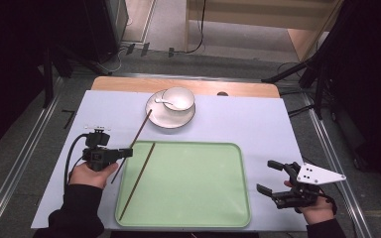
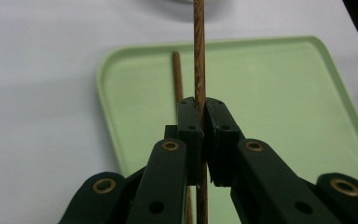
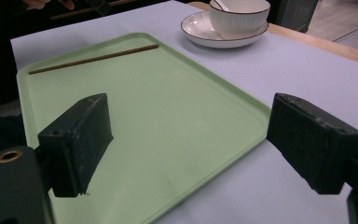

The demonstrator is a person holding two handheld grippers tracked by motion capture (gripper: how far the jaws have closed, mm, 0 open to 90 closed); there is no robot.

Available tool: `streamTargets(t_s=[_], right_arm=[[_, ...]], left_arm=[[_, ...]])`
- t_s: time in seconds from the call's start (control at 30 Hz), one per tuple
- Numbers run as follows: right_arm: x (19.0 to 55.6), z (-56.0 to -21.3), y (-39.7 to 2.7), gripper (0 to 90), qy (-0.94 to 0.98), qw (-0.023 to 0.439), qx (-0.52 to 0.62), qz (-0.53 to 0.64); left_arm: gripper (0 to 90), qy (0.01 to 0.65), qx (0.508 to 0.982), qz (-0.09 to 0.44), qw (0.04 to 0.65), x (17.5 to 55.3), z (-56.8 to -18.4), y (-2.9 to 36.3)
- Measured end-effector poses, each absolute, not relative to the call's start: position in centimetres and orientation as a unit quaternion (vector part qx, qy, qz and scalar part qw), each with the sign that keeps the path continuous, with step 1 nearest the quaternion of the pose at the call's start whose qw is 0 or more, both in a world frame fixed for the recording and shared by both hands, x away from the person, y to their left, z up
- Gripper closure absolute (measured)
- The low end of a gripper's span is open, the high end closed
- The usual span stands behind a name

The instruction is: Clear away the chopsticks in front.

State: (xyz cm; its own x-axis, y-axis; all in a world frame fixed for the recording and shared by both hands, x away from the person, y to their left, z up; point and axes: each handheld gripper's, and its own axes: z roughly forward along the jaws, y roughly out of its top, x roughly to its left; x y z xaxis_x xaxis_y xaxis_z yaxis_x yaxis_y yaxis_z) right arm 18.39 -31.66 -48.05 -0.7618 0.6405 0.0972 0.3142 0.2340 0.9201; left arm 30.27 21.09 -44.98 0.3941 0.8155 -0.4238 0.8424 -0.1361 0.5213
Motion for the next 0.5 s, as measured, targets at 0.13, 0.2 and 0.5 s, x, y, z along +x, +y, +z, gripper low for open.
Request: streamTargets(t_s=[0.13, 0.2, 0.5], right_arm=[[18.4, -48.0, -31.6, 14.7, 0.771, 0.152, 0.311, 0.535], [18.4, -48.0, -31.5, 14.7, 0.771, 0.151, 0.311, 0.535], [18.4, -48.0, -31.6, 14.7, 0.771, 0.154, 0.310, 0.534]], left_arm=[[86.5, 0.544, 0.759, -0.017, 0.358, 29.2, -45.3, 20.4], [86.5, 0.544, 0.757, -0.019, 0.361, 28.7, -45.4, 20.2], [86.4, 0.549, 0.754, -0.024, 0.361, 26.8, -46.4, 19.1]])
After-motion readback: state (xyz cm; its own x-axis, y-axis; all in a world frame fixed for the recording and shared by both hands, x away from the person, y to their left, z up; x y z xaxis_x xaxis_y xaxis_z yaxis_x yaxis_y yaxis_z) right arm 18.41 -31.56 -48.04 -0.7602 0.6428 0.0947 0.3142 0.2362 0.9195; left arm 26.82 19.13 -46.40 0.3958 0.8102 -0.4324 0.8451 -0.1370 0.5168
